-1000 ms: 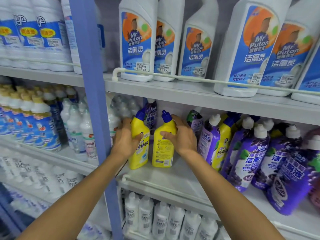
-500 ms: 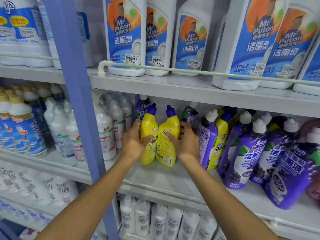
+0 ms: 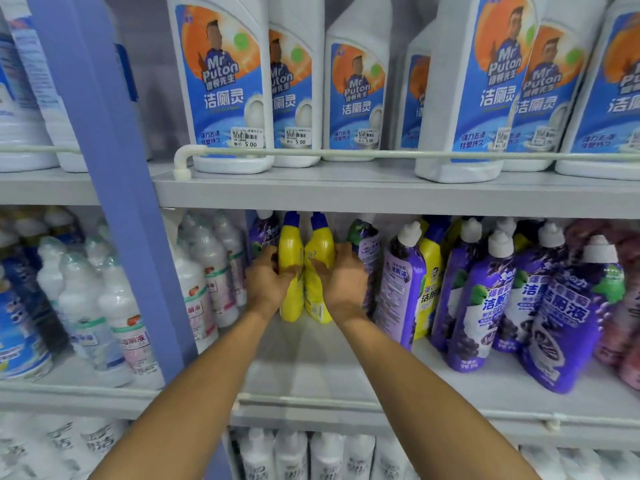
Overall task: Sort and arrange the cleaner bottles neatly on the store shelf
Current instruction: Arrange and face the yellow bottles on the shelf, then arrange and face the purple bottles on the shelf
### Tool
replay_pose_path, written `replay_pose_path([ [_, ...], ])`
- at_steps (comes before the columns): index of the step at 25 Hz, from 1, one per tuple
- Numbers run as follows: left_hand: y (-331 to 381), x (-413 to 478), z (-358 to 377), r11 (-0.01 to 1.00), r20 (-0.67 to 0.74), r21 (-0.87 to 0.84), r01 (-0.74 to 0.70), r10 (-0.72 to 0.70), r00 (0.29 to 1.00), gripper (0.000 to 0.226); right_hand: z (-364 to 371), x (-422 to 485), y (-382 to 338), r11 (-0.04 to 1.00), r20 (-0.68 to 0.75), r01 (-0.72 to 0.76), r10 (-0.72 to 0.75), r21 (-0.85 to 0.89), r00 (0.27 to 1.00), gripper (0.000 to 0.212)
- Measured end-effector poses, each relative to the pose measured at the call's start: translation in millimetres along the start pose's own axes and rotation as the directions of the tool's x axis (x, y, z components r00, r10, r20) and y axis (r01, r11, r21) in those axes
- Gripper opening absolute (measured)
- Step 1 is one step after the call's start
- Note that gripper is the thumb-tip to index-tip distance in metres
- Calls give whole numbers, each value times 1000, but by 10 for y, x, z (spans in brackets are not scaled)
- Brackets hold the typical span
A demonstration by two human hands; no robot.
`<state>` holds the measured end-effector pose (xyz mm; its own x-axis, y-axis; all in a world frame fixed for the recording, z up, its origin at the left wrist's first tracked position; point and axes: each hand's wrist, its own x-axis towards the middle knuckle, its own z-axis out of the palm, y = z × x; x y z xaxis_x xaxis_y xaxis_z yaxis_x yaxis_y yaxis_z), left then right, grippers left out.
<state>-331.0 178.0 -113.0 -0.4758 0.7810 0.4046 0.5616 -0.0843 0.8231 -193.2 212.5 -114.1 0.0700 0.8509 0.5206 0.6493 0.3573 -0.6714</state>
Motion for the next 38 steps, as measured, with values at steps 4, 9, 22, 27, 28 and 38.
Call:
replay_pose_path([
  [4, -89, 57, 6, 988, 35, -148, -37, 42, 998, 37, 17, 16, 61, 976, 66, -18, 4, 218, 998, 26],
  [9, -17, 38, -28, 955, -152, -291, -61, 17, 988, 22, -283, -23, 81, 925, 68, 43, -74, 378, 995, 41],
  [22, 30, 424, -154, 992, -188, 109, 71, -49, 981, 38, -278, 565, 84, 988, -11, -47, 49, 144, 999, 77],
  [27, -61, 232, -200, 998, -257, 61, -1, 17, 966, 50, -295, 356, 134, 988, -95, 148, -150, -34, 984, 54],
  [28, -66, 154, -224, 999, -256, 46, -28, 39, 966, 54, -339, 298, 167, 975, -100, 224, -223, -8, 970, 56],
  [38, 182, -642, -583, 936, 143, -350, 27, 25, 989, 48, -1335, -69, 371, 888, 470, 46, -286, 458, 835, 72],
])
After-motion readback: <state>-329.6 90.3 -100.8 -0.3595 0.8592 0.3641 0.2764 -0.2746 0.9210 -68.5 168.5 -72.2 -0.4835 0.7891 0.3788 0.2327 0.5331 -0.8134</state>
